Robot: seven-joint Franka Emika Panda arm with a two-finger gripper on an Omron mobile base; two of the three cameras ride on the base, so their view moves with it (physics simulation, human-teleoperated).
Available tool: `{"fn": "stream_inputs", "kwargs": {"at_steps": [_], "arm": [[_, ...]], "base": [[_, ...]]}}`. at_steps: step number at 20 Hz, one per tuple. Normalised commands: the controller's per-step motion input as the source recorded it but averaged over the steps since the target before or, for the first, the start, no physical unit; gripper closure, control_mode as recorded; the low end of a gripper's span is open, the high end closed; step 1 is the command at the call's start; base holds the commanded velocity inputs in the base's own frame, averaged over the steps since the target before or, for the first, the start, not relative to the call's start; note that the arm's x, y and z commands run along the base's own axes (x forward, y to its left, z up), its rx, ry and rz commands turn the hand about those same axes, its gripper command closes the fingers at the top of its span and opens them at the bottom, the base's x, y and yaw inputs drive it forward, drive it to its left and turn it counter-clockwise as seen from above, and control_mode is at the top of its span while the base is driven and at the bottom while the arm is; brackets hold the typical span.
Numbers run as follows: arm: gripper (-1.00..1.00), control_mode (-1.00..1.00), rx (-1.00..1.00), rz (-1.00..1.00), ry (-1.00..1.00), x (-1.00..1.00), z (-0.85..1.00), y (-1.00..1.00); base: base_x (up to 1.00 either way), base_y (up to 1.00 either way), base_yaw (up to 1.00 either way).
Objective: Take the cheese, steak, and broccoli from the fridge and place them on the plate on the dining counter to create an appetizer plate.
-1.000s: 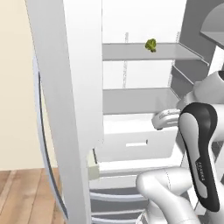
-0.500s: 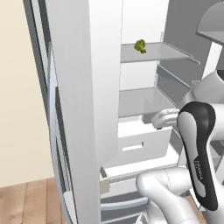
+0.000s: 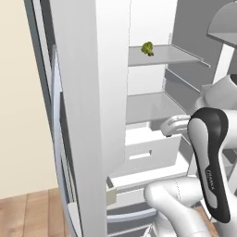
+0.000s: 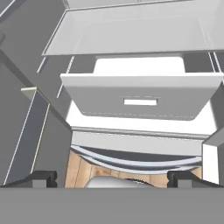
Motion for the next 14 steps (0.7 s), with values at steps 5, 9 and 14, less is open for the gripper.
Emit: {"fn": "stream_inputs", "kwargs": {"at_steps": [5, 9, 14], "arm": [[-1.00, 1.00, 0.00, 0.00, 0.00, 0.00, 0.00, 0.00], [-1.00, 1.00, 0.00, 0.00, 0.00, 0.00, 0.00, 0.00], [-1.00, -1.00, 0.01, 0.00, 0.07, 0.37, 0.07, 0.00]], "base": [[1.00, -0.22, 0.01], [1.00, -0.21, 0.04], [0.60, -0.01, 0.03]]}}
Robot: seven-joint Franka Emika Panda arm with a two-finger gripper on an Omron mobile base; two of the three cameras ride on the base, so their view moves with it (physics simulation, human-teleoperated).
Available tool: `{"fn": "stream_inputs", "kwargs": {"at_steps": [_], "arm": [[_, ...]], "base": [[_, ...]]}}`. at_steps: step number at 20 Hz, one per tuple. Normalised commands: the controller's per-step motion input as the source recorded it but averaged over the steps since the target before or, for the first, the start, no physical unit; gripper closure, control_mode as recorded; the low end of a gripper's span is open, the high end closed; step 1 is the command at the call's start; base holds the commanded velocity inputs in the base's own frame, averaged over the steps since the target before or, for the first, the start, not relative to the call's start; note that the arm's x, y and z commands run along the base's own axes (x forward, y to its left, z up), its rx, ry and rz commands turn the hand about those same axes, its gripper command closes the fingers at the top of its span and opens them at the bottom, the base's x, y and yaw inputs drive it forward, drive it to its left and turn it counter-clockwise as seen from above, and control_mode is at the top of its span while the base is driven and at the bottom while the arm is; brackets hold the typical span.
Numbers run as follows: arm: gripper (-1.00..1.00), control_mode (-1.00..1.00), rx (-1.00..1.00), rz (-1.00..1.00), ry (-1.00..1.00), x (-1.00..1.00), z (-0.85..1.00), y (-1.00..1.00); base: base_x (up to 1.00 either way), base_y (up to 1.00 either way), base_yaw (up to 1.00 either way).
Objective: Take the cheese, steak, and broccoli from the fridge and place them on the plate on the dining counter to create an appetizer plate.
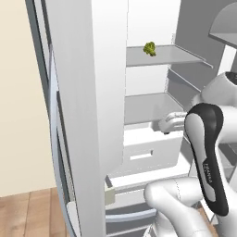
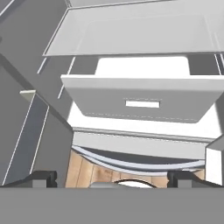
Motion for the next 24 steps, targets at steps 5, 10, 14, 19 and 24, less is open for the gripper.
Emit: {"fn": "stream_inputs", "kwargs": {"at_steps": [5, 10, 14, 19, 24], "arm": [[-1.00, -1.00, 0.00, -0.03, 0.03, 0.38, 0.45, 0.00], [-1.00, -1.00, 0.00, -0.06, 0.00, 0.29, 0.45, 0.03], [-1.00, -1.00, 0.00, -0.06, 0.00, 0.80, 0.13, 0.00], [-1.00, -1.00, -0.01, -0.08, -0.07, 0.73, 0.03, 0.00], [-1.00, -1.00, -0.01, -0.08, -0.18, 0.40, 0.01, 0.00]], "base": [[0.00, 0.00, 0.00], [0.00, 0.00, 0.00], [0.00, 0.00, 0.00], [0.00, 0.00, 0.00], [0.00, 0.00, 0.00]]}}
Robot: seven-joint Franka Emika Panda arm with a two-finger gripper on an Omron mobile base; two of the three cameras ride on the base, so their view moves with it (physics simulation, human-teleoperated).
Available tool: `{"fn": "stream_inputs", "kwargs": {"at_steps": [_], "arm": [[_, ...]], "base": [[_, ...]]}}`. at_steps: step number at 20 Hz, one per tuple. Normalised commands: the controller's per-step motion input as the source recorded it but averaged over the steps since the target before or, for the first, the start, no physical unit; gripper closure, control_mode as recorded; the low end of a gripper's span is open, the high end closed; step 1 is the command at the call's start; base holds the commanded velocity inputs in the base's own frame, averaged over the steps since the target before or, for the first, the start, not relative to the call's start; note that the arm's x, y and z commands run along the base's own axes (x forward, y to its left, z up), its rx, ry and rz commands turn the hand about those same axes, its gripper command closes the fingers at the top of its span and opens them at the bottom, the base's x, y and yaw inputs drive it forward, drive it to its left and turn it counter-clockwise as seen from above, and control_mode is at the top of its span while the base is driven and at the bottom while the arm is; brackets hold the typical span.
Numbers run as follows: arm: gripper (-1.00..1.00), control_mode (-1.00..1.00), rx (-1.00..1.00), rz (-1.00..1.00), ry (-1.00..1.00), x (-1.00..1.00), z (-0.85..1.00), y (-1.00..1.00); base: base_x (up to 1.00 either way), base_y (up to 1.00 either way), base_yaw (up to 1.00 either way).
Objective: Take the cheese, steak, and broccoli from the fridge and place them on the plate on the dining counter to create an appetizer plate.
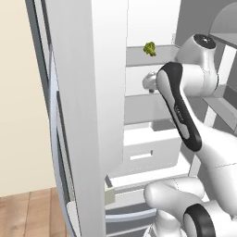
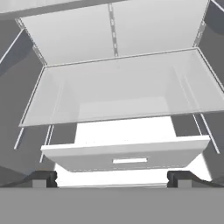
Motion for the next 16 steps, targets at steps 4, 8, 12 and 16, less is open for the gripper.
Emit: {"fn": "stream_inputs", "kwargs": {"at_steps": [4, 8, 12, 16], "arm": [[-1.00, -1.00, 0.00, -0.02, -0.10, 0.46, 0.16, 0.00], [-1.00, -1.00, 0.00, 0.00, 0.00, 0.24, 0.51, 0.00], [-1.00, -1.00, 0.00, 0.00, 0.00, 0.08, 0.56, -0.06], [-1.00, -1.00, 0.00, -0.01, -0.01, 0.38, 0.09, -0.16]], "base": [[0.00, 0.00, 0.00], [0.00, 0.00, 0.00], [0.00, 0.00, 0.00], [0.00, 0.00, 0.00]]}}
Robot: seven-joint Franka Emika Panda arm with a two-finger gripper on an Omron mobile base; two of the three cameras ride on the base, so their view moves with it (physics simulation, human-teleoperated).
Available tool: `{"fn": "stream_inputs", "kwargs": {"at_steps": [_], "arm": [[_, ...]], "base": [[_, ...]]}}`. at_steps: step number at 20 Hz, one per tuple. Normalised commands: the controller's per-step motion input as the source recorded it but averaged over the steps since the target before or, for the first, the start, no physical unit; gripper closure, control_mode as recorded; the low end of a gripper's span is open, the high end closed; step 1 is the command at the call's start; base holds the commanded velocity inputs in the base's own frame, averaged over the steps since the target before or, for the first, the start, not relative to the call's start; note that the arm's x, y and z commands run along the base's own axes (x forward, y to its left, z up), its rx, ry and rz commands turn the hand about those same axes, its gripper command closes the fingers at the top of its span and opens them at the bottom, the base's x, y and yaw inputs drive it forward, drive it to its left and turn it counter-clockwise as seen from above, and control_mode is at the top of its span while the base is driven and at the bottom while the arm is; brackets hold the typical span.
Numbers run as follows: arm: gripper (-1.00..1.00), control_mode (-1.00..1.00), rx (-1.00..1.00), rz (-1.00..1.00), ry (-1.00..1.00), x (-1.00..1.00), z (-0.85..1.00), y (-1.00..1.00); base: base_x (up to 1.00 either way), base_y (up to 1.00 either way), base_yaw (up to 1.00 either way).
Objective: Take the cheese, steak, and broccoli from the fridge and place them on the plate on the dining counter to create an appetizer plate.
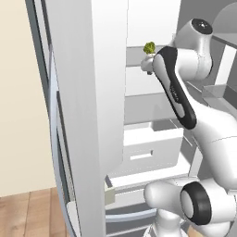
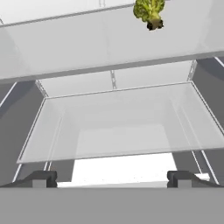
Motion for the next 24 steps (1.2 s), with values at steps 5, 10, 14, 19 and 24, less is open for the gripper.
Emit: {"fn": "stream_inputs", "kwargs": {"at_steps": [5, 10, 14, 19, 24], "arm": [[-1.00, -1.00, 0.00, -0.01, -0.07, 0.43, 0.00, -0.09], [-1.00, -1.00, -0.03, -0.09, -0.02, 0.12, 0.00, -0.20], [-1.00, -1.00, -0.05, -0.11, 0.00, 0.08, 0.04, -0.19], [-1.00, -1.00, -0.02, -0.08, 0.00, 0.14, 0.13, -0.13], [-1.00, -1.00, 0.00, -0.04, 0.00, 0.33, 0.05, -0.07]], "base": [[0.00, 0.00, 0.00], [0.00, 0.00, 0.00], [0.00, 0.00, 0.00], [0.00, 0.00, 0.00], [0.00, 0.00, 0.00]]}}
